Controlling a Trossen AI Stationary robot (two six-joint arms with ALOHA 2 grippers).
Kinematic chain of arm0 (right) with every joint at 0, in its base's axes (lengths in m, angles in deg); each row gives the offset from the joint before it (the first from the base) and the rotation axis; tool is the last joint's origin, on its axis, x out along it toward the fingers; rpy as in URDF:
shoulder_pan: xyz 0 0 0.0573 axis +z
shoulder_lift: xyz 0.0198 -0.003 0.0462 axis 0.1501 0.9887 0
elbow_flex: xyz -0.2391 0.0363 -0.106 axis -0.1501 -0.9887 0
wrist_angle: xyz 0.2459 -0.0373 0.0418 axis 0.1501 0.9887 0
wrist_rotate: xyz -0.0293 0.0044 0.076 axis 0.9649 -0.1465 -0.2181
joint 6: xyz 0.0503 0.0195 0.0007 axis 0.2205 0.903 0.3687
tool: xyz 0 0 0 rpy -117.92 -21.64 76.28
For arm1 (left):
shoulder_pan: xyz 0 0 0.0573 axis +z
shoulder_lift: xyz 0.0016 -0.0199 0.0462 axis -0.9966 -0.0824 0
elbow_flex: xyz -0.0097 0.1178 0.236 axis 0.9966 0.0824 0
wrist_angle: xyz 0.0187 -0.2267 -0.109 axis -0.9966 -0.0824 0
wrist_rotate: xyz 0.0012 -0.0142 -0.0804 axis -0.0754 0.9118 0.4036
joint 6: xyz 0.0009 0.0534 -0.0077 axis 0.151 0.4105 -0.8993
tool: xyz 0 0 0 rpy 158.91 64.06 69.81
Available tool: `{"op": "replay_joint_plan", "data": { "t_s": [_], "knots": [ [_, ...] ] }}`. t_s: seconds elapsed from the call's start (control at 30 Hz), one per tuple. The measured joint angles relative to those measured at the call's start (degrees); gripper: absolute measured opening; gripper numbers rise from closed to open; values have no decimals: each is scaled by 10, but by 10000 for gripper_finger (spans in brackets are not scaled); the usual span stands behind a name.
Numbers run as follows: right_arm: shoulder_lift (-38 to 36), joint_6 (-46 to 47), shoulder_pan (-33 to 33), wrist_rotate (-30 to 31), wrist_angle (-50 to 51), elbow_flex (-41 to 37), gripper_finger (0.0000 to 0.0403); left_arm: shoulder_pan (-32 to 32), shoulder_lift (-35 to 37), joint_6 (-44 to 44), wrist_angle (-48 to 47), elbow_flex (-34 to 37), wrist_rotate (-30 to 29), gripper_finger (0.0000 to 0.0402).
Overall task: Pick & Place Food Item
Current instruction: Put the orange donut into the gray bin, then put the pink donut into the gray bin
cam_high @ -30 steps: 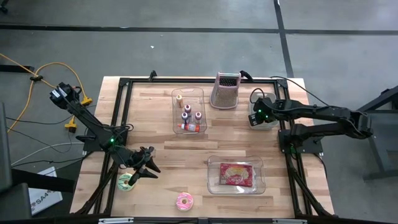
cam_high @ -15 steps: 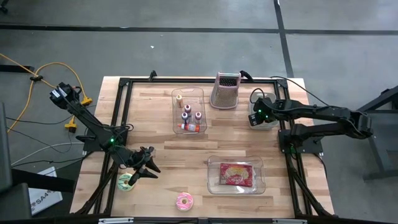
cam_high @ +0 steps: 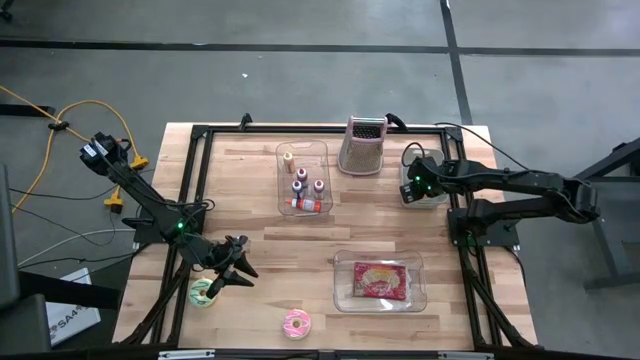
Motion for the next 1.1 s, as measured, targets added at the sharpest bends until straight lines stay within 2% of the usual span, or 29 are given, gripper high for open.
{"op": "replay_joint_plan", "data": {
  "t_s": [0.9,1.1],
  "knots": [
    [1,-20,0,12,7,0,173,0,0,0,0,0,0,129],
    [1,-24,0,12,10,0,200,0,0,0,0,0,0,129]
  ]
}}
